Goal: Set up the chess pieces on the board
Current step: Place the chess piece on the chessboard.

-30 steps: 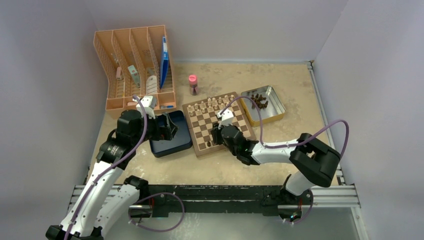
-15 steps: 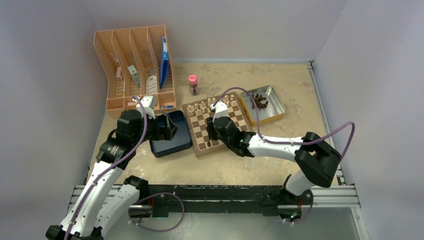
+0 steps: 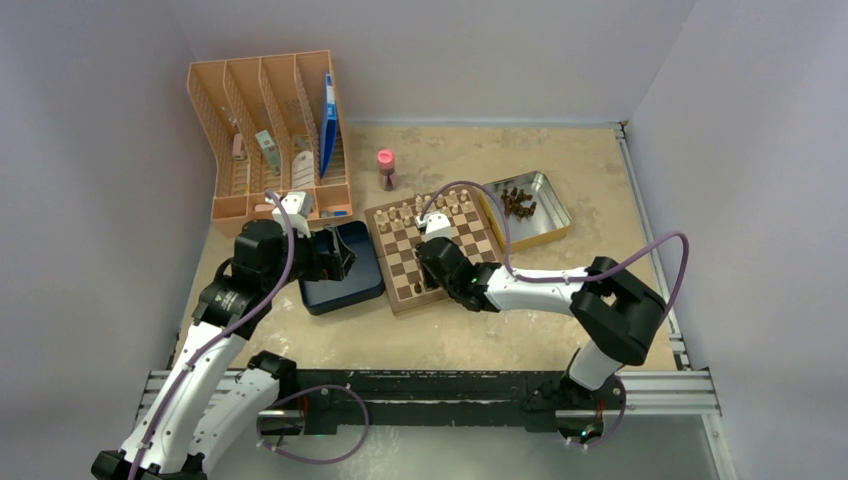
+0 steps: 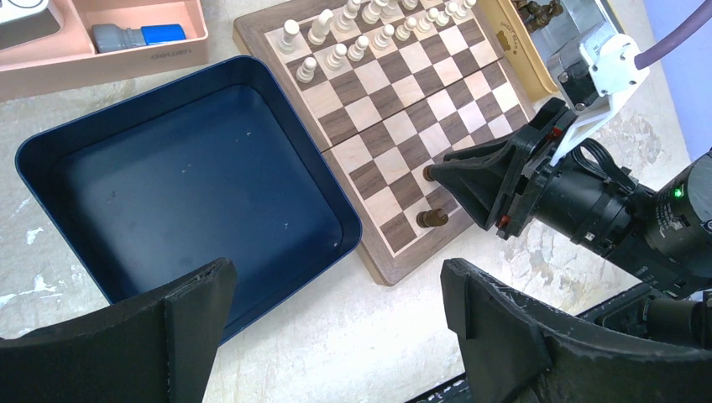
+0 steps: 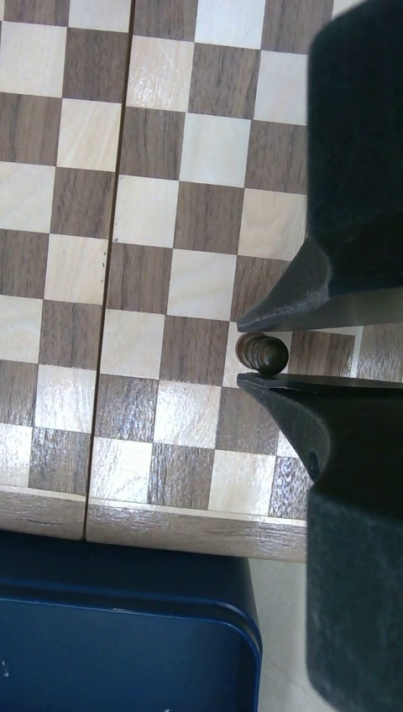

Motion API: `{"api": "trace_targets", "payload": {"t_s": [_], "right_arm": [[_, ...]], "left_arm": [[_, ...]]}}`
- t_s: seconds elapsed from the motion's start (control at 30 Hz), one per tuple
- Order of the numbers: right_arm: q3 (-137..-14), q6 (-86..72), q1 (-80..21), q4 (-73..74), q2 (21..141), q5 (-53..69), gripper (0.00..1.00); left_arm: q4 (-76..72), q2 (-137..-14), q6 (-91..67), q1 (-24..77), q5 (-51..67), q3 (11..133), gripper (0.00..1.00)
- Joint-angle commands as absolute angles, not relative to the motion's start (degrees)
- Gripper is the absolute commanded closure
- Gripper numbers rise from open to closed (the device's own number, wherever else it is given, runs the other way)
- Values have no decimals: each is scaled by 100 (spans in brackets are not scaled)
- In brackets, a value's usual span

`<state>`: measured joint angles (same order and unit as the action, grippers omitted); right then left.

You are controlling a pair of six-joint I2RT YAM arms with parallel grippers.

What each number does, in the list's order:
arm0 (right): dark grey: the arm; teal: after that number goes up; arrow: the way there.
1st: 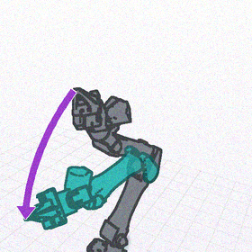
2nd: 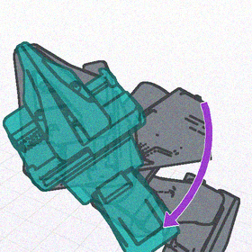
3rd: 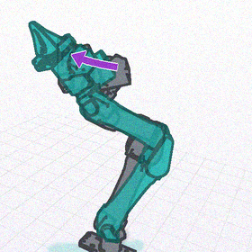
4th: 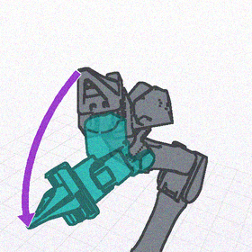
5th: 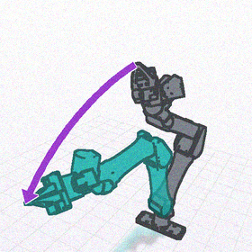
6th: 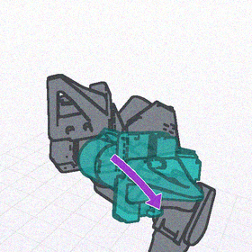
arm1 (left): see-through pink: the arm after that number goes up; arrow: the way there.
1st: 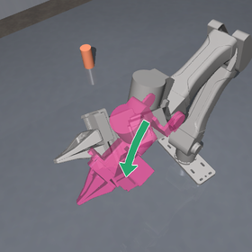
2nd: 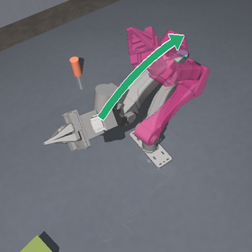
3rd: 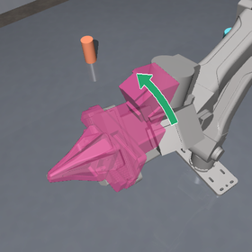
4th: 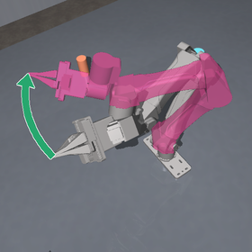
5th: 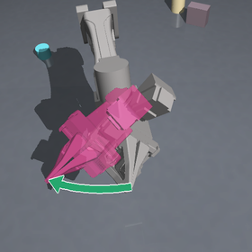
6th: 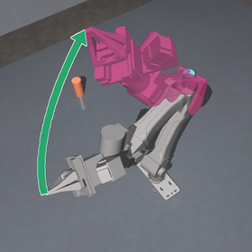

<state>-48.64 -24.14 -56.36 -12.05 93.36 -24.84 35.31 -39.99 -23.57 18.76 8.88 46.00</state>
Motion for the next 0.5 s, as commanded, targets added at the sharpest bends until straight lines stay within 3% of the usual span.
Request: {"api": "trace_targets", "payload": {"t_s": [0.0,0.47], "right_arm": [[-5101,-2478,-5669,-1128,9175,-2678,75],[-5347,-2719,-5658,-245,8658,-2845,83]], "left_arm": [[3342,-3948,-2391,1846,869,4632,7],[3344,-3968,-2391,1845,878,4623,7]]}}
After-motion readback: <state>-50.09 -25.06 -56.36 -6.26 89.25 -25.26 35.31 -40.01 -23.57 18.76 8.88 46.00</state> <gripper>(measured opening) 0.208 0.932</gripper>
